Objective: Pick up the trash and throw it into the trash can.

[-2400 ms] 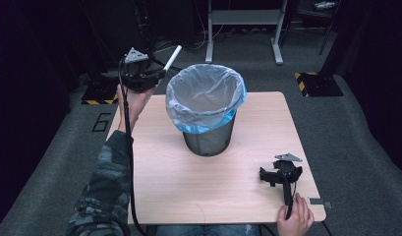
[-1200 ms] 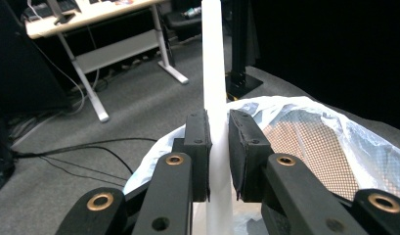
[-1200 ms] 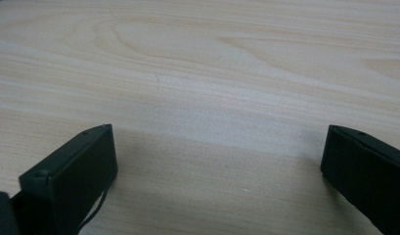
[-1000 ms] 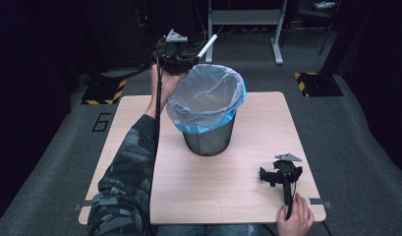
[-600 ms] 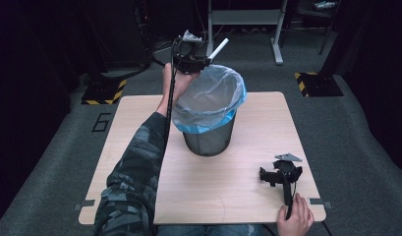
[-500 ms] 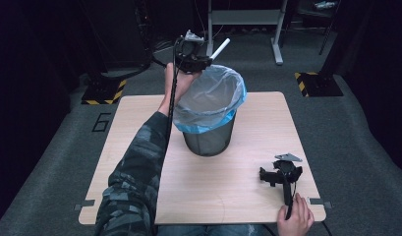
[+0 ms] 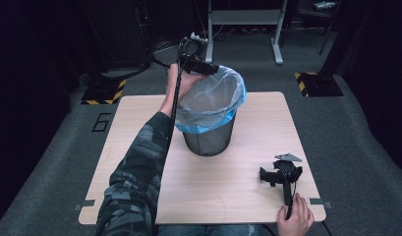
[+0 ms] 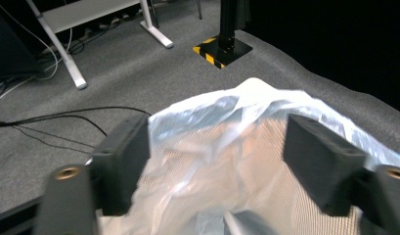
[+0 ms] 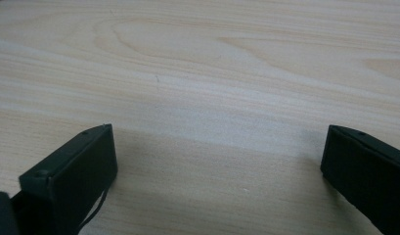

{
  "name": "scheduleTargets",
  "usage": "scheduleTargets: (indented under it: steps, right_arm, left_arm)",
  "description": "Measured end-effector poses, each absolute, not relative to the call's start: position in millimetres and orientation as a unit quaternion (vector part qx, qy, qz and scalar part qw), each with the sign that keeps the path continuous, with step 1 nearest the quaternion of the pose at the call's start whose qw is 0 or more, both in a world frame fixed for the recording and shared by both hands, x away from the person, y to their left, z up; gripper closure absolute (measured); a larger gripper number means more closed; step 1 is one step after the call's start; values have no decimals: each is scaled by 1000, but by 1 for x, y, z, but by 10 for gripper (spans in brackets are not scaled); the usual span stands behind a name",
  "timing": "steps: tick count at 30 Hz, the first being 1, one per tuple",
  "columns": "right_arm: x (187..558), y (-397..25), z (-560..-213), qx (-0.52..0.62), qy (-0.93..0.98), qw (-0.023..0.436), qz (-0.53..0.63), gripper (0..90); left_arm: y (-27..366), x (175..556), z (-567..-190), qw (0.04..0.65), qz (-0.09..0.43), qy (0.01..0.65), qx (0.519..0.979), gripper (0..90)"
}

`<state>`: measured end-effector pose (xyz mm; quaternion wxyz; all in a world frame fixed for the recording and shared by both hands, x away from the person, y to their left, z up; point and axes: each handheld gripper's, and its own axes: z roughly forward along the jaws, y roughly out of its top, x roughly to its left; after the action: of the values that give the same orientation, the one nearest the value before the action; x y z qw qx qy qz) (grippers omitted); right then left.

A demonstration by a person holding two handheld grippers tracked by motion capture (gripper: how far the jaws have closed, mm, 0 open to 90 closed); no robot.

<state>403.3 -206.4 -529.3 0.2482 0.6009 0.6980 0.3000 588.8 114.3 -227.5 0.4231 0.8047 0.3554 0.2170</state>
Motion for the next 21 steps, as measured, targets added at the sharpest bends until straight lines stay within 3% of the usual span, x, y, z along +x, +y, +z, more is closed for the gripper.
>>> scheduleTargets:
  steps: [4, 21]
  right_arm:
    - [403, -206, -529, 601, 698, 248, 300, 0]
    - [403, -207, -529, 600, 699, 249, 299, 0]
  left_arm:
    - [135, 580, -228, 419, 210, 355, 809, 152]
    - [233, 529, -237, 423, 257, 371, 786, 129]
